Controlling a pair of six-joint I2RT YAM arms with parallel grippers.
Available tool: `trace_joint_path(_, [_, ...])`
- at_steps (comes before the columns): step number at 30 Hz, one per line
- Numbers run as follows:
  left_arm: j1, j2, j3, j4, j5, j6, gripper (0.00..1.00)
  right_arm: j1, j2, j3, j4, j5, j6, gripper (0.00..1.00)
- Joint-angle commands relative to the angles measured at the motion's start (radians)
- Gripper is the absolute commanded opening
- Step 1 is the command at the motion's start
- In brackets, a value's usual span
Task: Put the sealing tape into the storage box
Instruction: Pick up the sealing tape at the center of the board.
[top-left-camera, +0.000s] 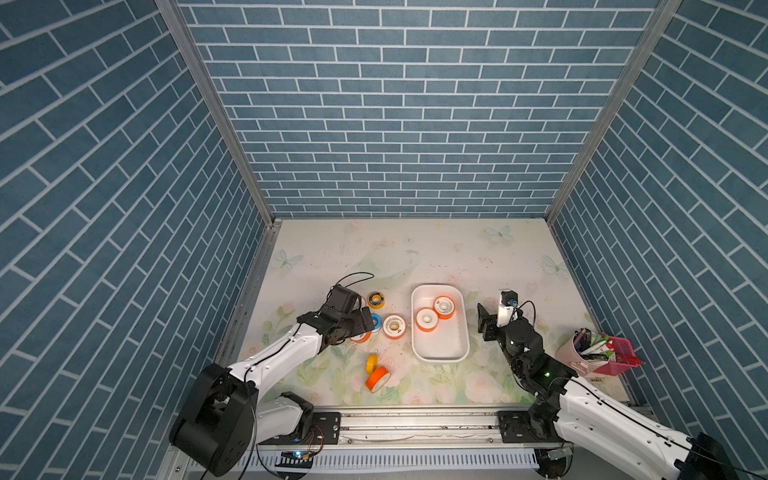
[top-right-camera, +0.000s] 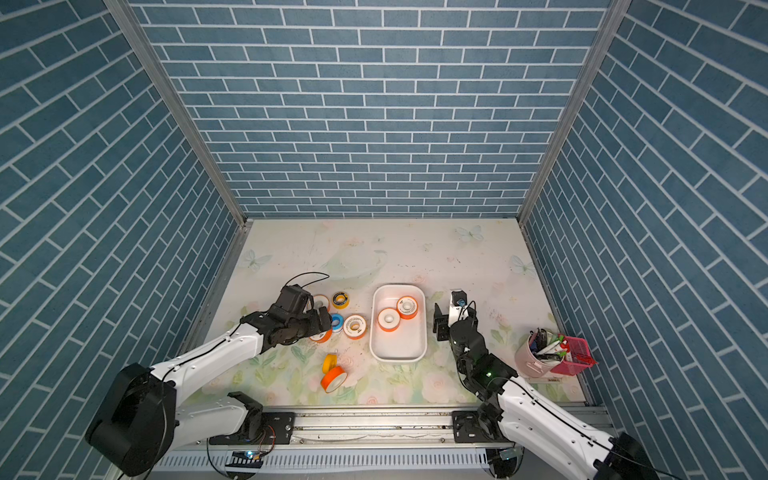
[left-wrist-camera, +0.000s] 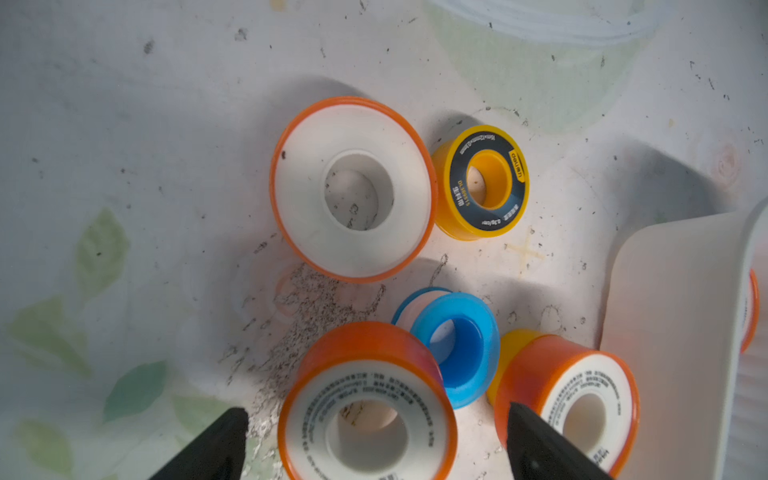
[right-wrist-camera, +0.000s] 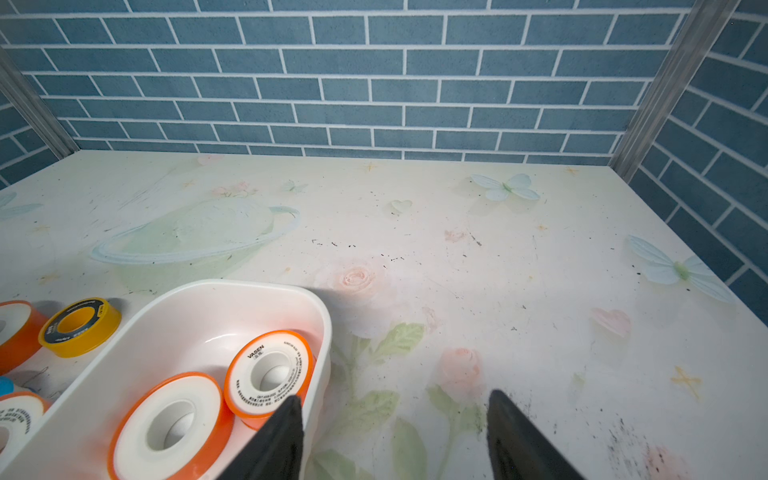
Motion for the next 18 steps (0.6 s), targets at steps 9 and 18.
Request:
trace_joint_path(9, [-0.003, 0.057, -0.031, 0.032, -0.007, -0.013, 1.0, -0.002, 0.003, -0.006, 0.025, 0.021, 0.027, 0.7])
trace_joint_path(18, [-0.003, 0.09, -0.039, 0.085, 0.026, -0.01, 0.9, -0.001, 0.009, -0.003, 0.022, 0.022, 0.027, 0.7])
